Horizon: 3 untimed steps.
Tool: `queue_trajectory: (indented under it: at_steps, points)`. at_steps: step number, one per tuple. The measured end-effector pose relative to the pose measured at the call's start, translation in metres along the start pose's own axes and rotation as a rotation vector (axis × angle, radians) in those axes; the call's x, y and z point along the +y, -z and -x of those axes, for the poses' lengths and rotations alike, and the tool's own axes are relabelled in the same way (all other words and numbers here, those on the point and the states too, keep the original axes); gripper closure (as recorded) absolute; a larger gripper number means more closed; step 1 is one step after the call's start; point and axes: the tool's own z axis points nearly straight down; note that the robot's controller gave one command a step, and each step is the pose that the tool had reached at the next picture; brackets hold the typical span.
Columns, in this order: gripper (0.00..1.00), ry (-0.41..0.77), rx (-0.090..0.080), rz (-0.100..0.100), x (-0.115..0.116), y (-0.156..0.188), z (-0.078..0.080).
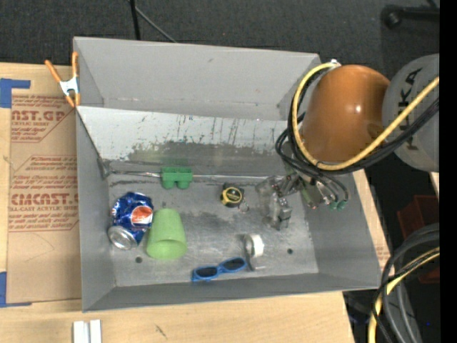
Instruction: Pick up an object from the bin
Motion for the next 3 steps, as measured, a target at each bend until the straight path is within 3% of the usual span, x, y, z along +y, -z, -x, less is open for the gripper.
queue_trajectory:
  at_steps: [1, 2, 3]
  points:
    - [1.0, 0.156, -0.004, -0.001, 0.008, -0.017, -0.007]
    - [1.0, 0.379, -0.009, -0.003, 0.041, 0.04, -0.006]
    - [1.0, 0.391, -0.001, 0.001, 0.016, -0.019, -0.007]
